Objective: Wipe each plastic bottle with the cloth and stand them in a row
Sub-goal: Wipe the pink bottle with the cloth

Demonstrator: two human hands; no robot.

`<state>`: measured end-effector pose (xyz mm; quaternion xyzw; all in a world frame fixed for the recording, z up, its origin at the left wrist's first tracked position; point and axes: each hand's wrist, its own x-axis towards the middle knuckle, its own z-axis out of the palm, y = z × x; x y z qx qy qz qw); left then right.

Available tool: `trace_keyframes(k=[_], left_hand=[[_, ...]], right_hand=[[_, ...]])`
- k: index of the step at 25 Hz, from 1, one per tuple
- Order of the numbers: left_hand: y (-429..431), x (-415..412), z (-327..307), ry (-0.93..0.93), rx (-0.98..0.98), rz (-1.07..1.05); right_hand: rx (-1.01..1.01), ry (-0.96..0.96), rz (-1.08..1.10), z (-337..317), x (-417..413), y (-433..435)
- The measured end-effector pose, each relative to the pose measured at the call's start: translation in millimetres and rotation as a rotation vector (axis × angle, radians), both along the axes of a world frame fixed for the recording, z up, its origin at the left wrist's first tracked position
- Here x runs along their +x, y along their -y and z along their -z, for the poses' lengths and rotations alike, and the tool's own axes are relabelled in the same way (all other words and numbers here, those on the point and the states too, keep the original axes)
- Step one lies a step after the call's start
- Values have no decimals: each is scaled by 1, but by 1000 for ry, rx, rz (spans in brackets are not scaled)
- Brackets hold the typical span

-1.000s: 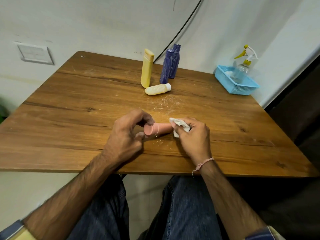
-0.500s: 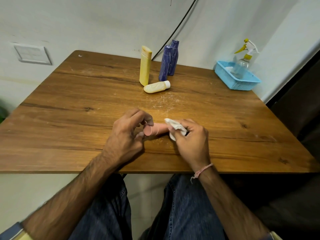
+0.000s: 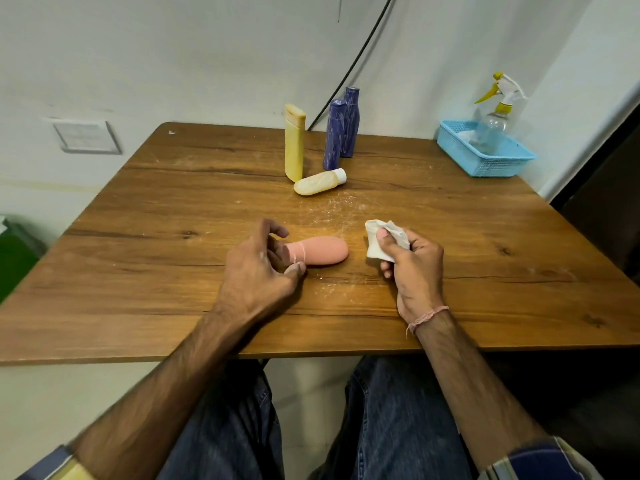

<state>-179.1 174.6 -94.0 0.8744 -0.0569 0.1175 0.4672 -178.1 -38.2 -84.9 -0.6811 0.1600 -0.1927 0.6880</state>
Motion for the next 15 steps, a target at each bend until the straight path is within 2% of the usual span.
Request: trace_keyframes(k=[3,5,7,9,12,13,14,15], left_hand=[[-3,8,-4,-5,275,6],[-6,10,-6,-92,229,6],[-6,10,-9,-190,-57,-44],[-6,16,-9,-310,-458,-124],[-3,29,-17,-469,-1071,-52],[-2,33,-20,-488,-1141,-29],[-3,38,-20,-495,-1104,-19],[-2,43,-19,-485,-965,-28]], right_hand=[[-61,8,-47,3,-2,1],[-60,20,-68,4,-3,2],[-45,33,-75,5,-3,3],[-41,49,-74,6,-3,3],[-37,65,-74,7,-3,4],[-35,66,-75,7,-3,4],[-38,63,-78,7,-2,4],[-44,60,-82,7,-1,3]])
